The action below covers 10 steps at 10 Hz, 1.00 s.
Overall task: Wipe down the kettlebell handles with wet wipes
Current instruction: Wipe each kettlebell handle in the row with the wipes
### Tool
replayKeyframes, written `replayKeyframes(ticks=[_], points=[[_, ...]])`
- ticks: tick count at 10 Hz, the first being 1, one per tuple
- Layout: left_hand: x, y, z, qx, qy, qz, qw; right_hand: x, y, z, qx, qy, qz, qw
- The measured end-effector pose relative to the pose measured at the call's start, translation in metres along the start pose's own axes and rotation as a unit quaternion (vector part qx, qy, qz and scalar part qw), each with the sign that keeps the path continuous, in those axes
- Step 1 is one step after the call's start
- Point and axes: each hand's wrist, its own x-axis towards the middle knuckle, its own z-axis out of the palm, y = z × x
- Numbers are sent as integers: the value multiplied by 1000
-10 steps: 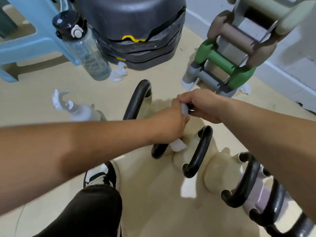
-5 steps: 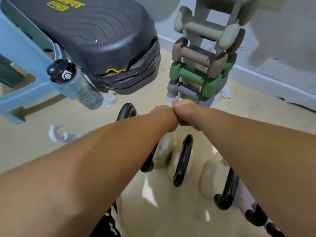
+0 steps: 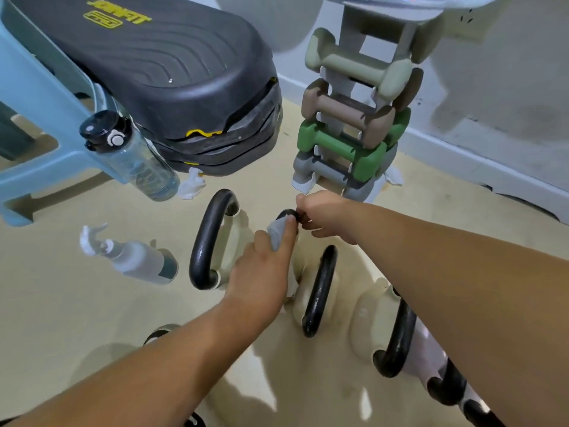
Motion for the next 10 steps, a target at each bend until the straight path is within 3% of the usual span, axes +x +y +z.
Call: replayKeyframes(ticks=[1,2,3,4,6,7,8,9,10], points=[[48,-2,-21,-72,-26,-22,997,6,-1,-4,-2,6,3,1000],[101,10,-33,-32,-74,-22,996,16,-9,-9,-32,92,0,995],[118,22,-41,16,-133,-26,991,20,-13,-12,-107,114,-13,988],[122,29,-48,20,-151,-31,988,24,-9,-13,-107,114,-20,988],[88,15,-26,-35,-38,-29,998,0,-9,-9,-193,80,-30,978],[40,4,-1,-153,56,-48,985,-28,-22,-3,-181,92,-43,978],[-12,-5,23,-266,88,-87,956,-59,-22,15,-161,94,-49,981],[-42,-16,37,-301,93,-85,945,-63,-12,28,-186,98,-60,976],[-62,-30,47,-279,57,-75,956,-75,-2,43,-127,127,-66,981]])
